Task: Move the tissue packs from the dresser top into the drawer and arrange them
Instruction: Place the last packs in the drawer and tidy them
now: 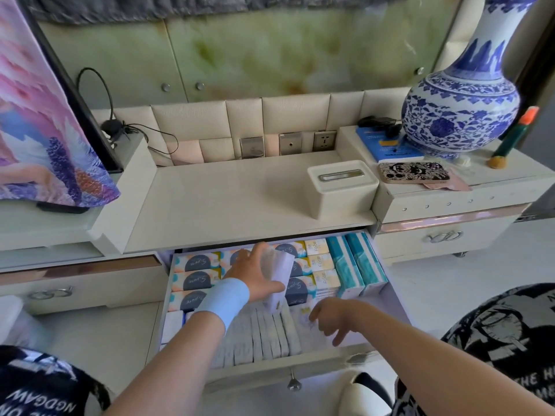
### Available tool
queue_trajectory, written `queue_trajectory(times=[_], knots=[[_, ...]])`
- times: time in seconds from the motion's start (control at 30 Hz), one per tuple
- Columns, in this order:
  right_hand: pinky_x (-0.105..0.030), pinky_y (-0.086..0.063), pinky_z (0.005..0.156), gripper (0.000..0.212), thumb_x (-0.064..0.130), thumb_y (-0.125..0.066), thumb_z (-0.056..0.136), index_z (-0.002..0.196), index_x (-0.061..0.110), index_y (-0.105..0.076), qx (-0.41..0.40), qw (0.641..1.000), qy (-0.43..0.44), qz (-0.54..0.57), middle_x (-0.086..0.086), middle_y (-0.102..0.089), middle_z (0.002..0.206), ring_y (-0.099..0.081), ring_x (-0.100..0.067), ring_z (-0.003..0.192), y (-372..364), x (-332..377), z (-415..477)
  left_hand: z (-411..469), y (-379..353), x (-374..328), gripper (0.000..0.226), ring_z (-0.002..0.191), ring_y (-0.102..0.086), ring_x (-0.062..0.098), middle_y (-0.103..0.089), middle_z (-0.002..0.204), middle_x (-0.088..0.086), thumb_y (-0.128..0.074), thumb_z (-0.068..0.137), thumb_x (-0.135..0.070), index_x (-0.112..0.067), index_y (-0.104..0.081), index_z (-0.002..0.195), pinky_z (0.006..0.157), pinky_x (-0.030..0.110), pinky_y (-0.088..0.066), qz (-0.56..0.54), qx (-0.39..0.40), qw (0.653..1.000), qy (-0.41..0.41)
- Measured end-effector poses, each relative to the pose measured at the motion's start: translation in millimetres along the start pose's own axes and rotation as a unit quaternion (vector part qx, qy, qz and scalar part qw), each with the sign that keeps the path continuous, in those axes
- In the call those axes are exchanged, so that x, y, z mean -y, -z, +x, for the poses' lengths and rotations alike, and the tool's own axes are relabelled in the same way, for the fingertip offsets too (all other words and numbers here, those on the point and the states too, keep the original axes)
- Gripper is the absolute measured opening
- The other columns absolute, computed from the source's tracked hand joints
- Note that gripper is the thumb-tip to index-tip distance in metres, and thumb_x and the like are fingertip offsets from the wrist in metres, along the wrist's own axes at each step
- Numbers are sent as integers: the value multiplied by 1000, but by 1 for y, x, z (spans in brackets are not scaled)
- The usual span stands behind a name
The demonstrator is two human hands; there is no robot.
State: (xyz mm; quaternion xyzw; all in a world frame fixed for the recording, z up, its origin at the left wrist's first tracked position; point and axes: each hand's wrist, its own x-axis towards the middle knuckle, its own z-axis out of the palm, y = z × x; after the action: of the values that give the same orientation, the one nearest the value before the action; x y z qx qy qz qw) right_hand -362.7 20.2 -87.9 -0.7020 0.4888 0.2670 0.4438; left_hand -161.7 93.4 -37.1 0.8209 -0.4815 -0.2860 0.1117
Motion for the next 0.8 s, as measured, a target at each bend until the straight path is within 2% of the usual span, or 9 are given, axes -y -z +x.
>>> queue_trajectory(times=[0.1, 0.2, 0.27, 0.33, 0.4, 0.5, 0.63, 0.73, 0.8], knots=[[-29, -57, 69, 43, 11, -59, 91, 134, 16, -58, -12, 1000, 7, -15, -6, -67, 122, -67, -14, 79, 8, 2, -4, 4, -3, -8, 93, 108, -45, 25, -34, 132, 2, -76, 67, -56, -41, -20, 140, 79, 36, -49, -45, 11, 999, 21], [-40, -60, 83, 40, 7, -51, 98, 137, 14, -55, -57, 988, 72, 123, -10, -64, 127, -69, -22, 99, 29, 12, -14, 11, -6, -20, 104, 116, -49, 27, -38, 134, 1, -72, 57, -69, -36, -22, 142, 90, 43, -50, -50, 10, 998, 41], [-43, -60, 83, 41, 6, -45, 95, 132, 17, -58, -19, 939, 119, 321, -10, -69, 118, -69, -26, 100, 44, 15, -22, 14, -11, -31, 108, 118, -51, 27, -41, 132, 0, -73, 52, -73, -33, -26, 141, 95, 46, -49, -79, 17, 996, 46], [-44, -58, 79, 41, 17, -51, 88, 128, 18, -60, 29, 893, 159, 419, -13, -69, 115, -67, -32, 102, 52, 14, -31, 18, -20, -43, 98, 111, -55, 26, -45, 125, 0, -70, 55, -73, -32, -33, 135, 90, 43, -53, -131, 26, 990, 47], [-45, -58, 82, 41, 24, -59, 85, 126, 19, -57, 3, 910, 151, 385, -14, -67, 117, -66, -33, 106, 52, 8, -33, 22, -27, -52, 76, 103, -58, 25, -51, 121, 2, -61, 72, -68, -31, -39, 134, 82, 38, -55, -175, 52, 982, 40], [-52, -54, 95, 38, 16, -63, 89, 125, 16, -53, -59, 943, 86, 316, -15, -65, 117, -64, -31, 107, 49, -9, -22, 24, -38, -55, 42, 95, -63, 26, -58, 121, 4, -48, 96, -41, -27, -45, 135, 74, 32, -55, -155, 107, 982, 20], [-45, -54, 94, 46, 13, -69, 77, 120, 15, -55, -57, 977, 64, 195, -11, -61, 113, -59, -27, 106, 42, -31, -15, 16, -52, -46, 35, 101, -60, 24, -58, 120, -1, -51, 92, -35, -33, -47, 127, 82, 31, -49, 101, 125, 985, -66], [-33, -54, 70, 26, 5, -65, 84, 104, 16, -53, -33, 979, 46, 194, -11, -57, 98, -58, -22, 86, 21, -31, -12, 10, -61, -37, 31, 100, -58, 24, -58, 111, -3, -57, 87, -36, -31, -49, 117, 83, 35, -51, 159, 130, 972, -114], [-40, -57, 73, 30, 6, -64, 83, 110, 11, -52, -44, 980, 50, 188, -18, -60, 106, -62, -28, 93, 9, -30, -3, 9, -65, -28, 34, 109, -53, 24, -57, 120, 0, -60, 85, -37, -29, -53, 117, 86, 34, -48, 187, 112, 966, -142]])
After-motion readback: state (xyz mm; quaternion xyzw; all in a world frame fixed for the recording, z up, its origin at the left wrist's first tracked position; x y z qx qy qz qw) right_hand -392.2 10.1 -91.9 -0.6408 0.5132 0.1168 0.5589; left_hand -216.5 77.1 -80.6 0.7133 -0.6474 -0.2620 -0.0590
